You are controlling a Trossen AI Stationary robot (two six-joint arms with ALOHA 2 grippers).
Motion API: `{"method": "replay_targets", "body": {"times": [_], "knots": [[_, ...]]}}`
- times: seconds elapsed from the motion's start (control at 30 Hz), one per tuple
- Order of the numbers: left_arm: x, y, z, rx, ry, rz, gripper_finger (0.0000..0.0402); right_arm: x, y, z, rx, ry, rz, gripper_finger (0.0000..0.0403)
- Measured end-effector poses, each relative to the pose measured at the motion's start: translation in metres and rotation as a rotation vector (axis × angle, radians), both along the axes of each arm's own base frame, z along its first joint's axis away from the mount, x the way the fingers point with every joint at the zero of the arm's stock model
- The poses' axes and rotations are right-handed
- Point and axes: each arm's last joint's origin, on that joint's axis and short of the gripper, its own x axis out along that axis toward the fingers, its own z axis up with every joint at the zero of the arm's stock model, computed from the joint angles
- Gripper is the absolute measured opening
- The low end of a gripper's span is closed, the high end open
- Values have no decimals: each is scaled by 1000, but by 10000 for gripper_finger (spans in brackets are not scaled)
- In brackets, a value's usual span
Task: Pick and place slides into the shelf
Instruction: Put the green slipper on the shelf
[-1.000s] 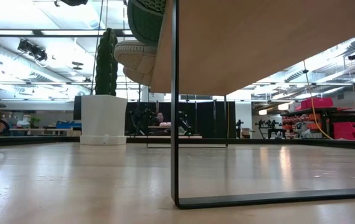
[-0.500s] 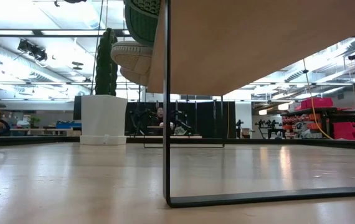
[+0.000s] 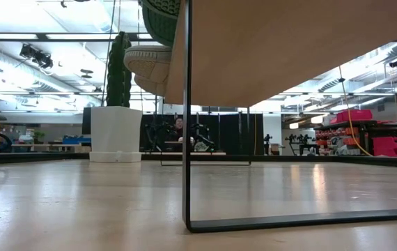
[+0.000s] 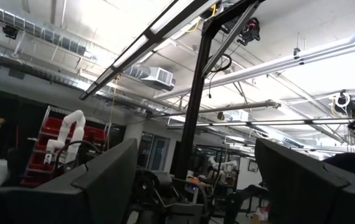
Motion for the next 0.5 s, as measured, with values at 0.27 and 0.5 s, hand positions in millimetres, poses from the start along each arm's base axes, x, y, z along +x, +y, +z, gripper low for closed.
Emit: {"method": "replay_targets", "body": {"times": [0.27,0.5], "knots": [[0,0,0,1,2,2,330,-1,0,20,44,-27,-7,191],[1,0,-1,8,3,10,330,-10,-3,42,123,5,-75,206]]}}
